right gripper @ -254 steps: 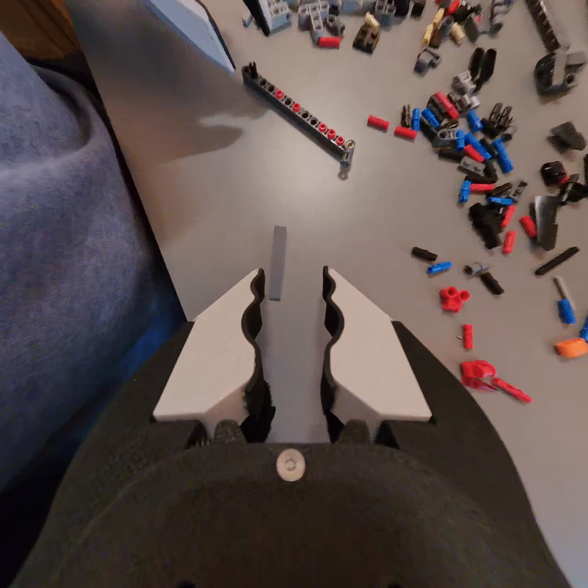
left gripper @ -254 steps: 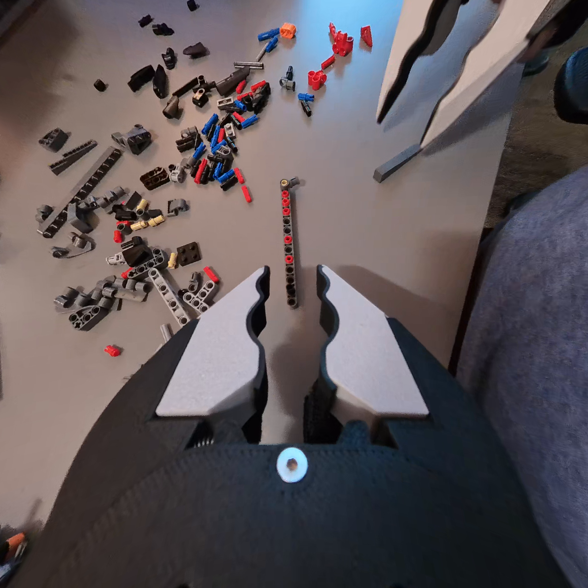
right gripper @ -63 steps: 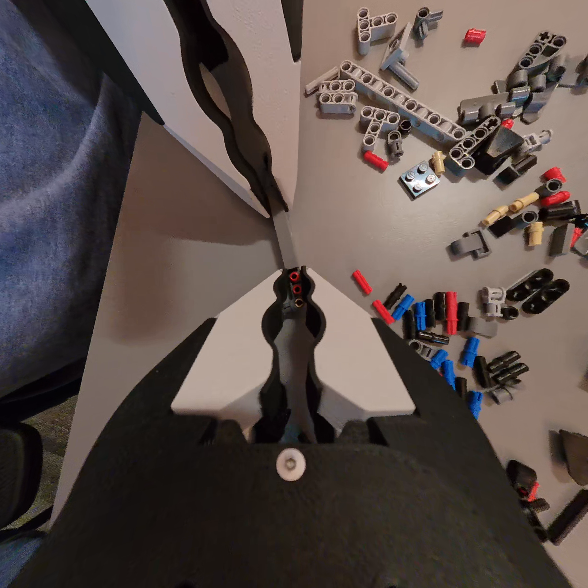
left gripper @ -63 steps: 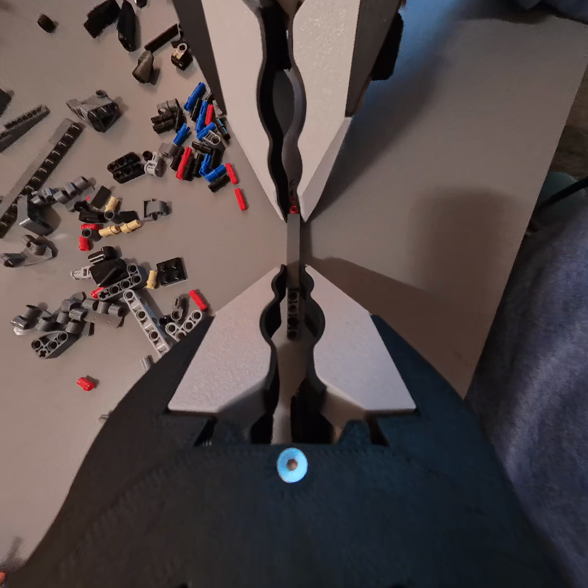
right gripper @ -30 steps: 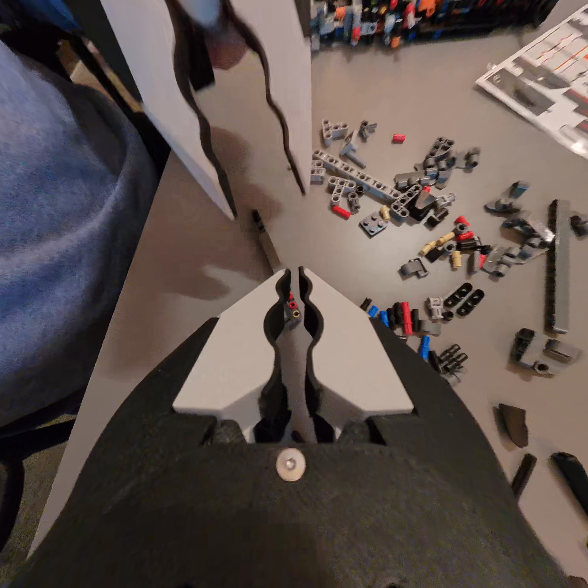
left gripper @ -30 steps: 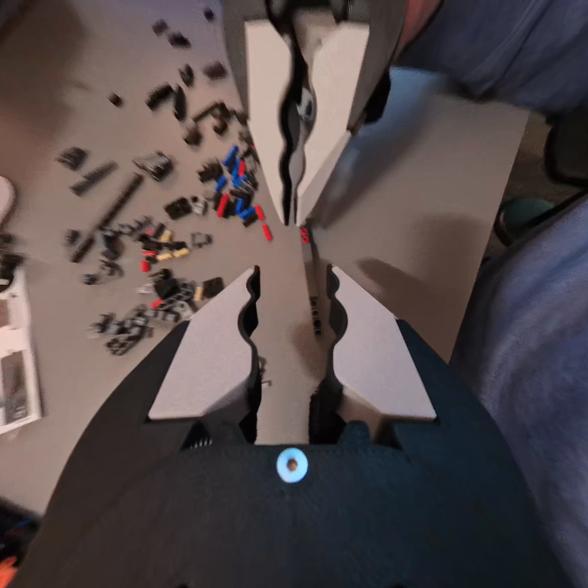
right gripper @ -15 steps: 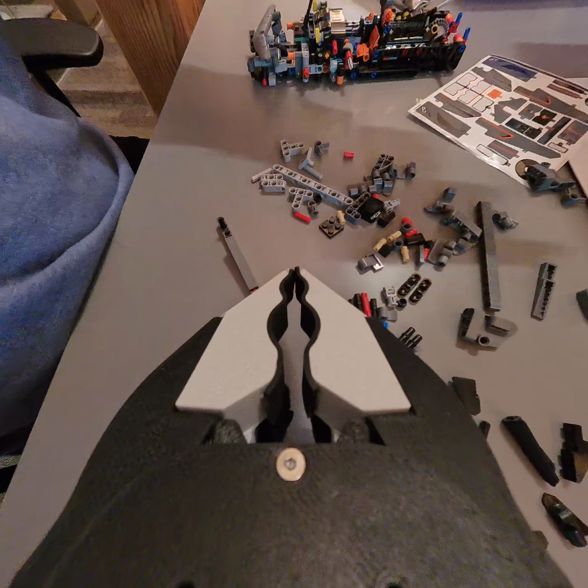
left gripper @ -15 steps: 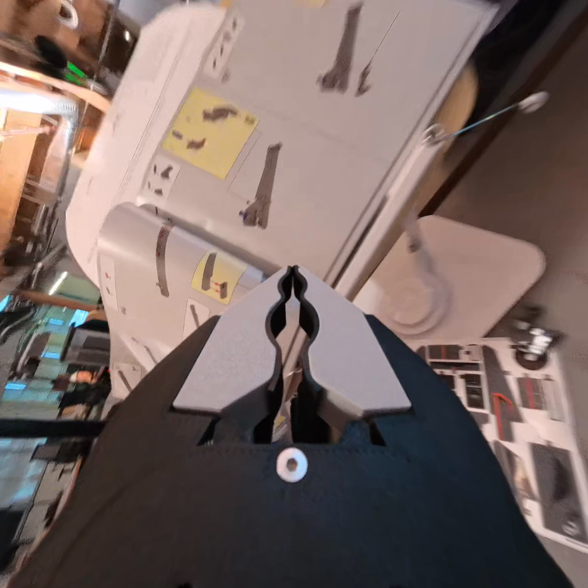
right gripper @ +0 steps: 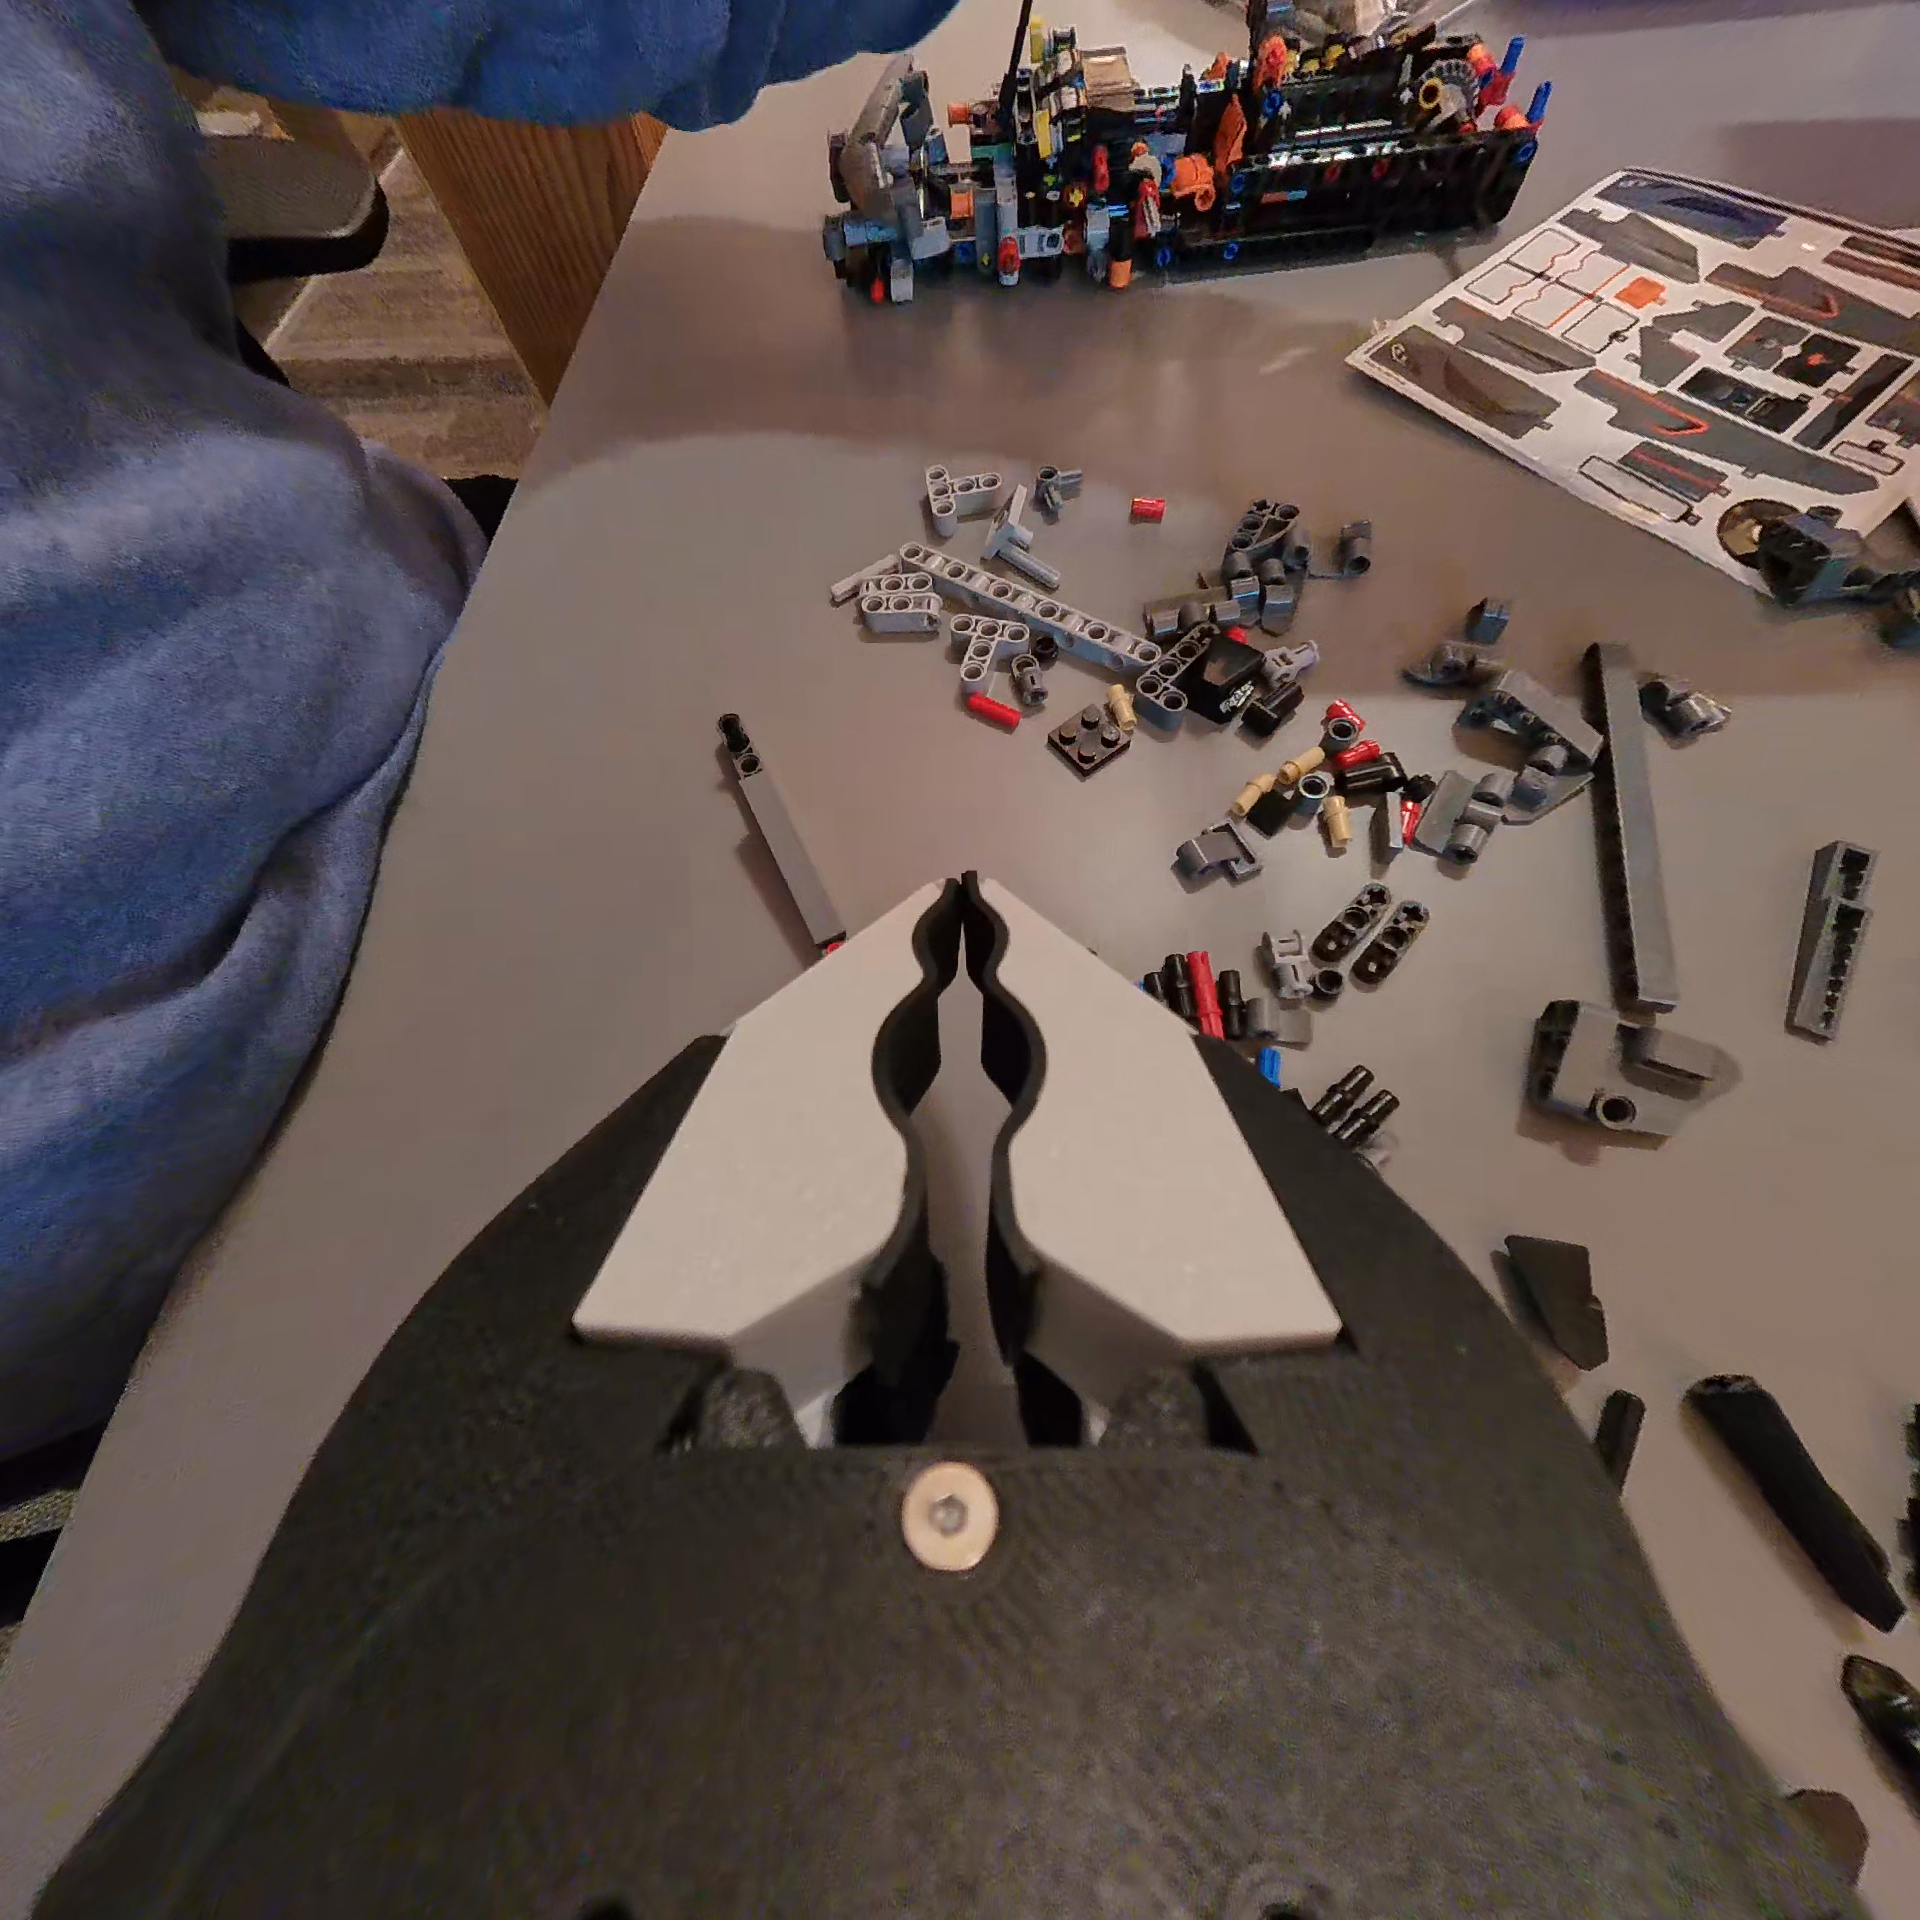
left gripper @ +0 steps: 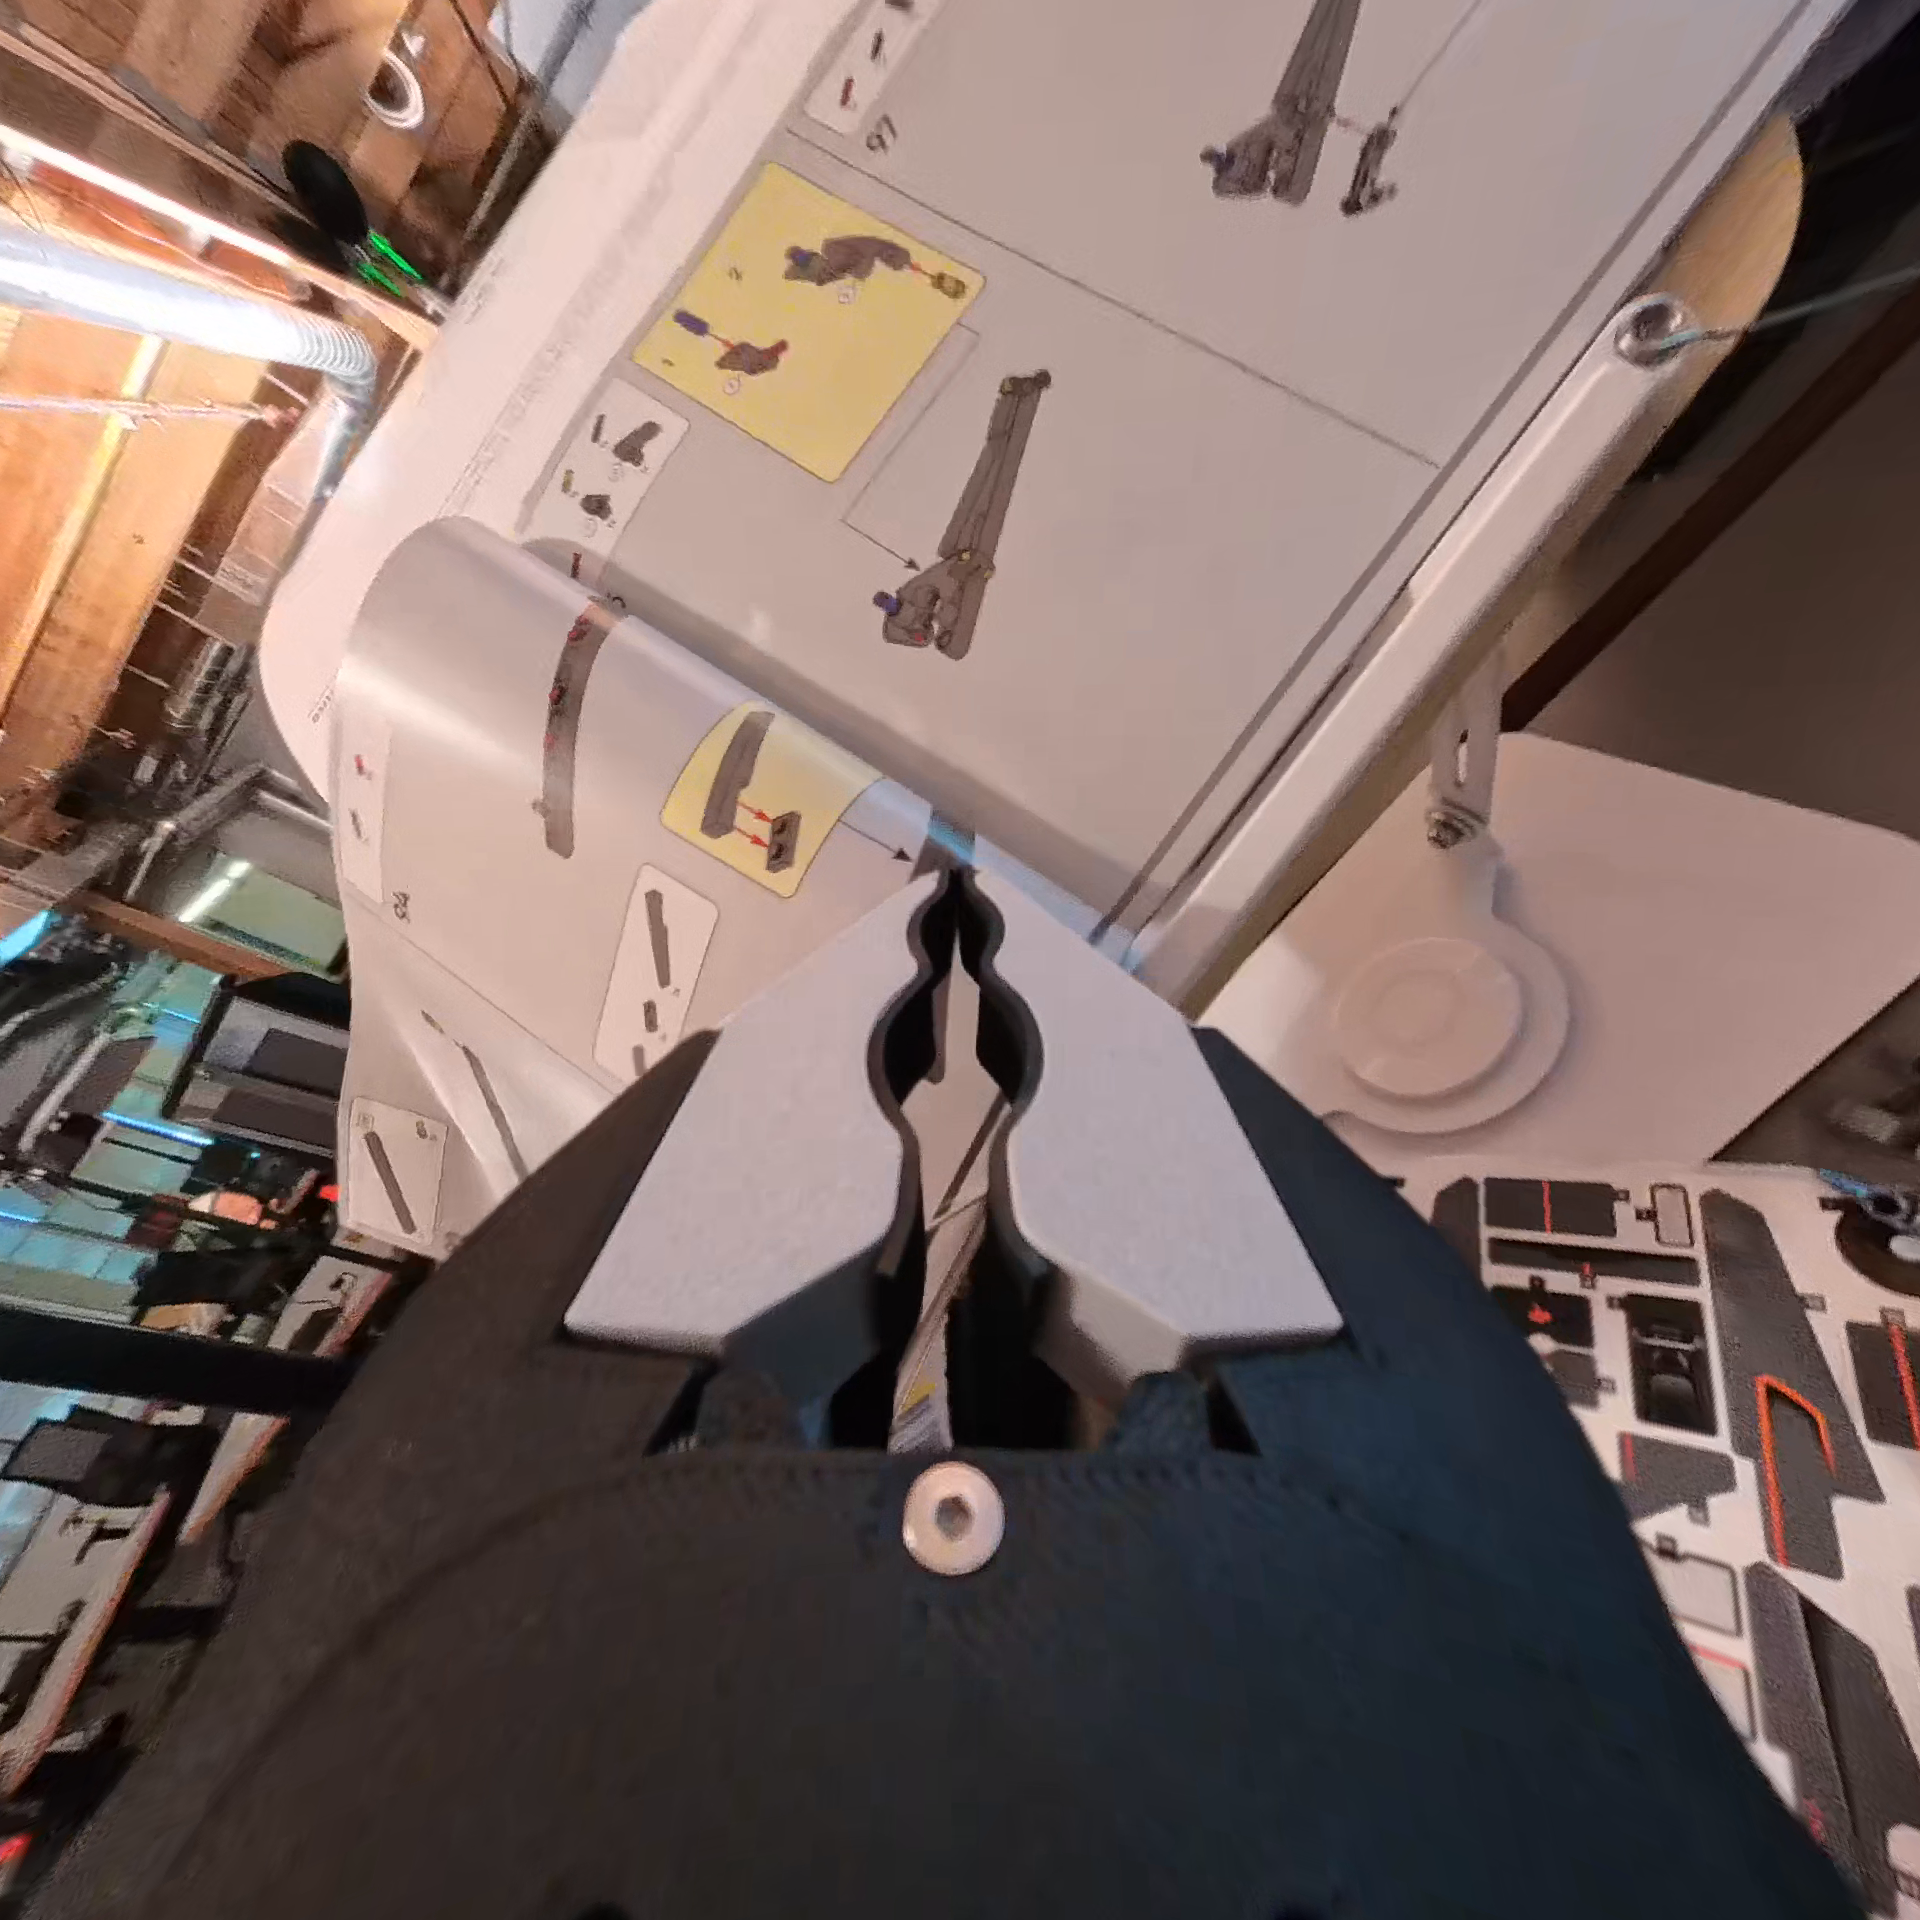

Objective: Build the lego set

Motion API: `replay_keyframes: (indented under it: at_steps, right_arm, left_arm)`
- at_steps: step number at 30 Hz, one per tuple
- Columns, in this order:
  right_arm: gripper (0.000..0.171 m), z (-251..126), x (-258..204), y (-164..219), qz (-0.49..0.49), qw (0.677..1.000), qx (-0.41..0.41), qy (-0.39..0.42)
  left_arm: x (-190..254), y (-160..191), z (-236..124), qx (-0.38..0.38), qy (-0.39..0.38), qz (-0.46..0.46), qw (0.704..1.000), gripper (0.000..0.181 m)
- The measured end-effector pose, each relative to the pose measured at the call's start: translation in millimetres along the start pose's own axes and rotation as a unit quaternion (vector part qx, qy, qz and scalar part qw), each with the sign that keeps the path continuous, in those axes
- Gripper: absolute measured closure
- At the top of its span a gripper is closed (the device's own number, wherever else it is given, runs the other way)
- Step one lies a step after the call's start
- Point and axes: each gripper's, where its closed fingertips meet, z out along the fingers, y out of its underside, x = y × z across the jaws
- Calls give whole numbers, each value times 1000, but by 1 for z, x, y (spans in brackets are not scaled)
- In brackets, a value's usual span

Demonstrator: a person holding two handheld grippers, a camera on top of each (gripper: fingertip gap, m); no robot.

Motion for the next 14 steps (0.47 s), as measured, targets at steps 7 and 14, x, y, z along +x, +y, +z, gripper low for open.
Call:
replay_keyframes:
  at_steps: [7, 14]
  right_arm:
    - [171, 1, -1, 1, -2, 1000, -2, -4]
    - [171, 0, -3, -2, -3, 1000, 6, -7]
  left_arm:
    - [-2, 3, -7, 12, -4, -33, 999, 181]
    - [-2, 15, -5, -9, 7, -45, 999, 181]
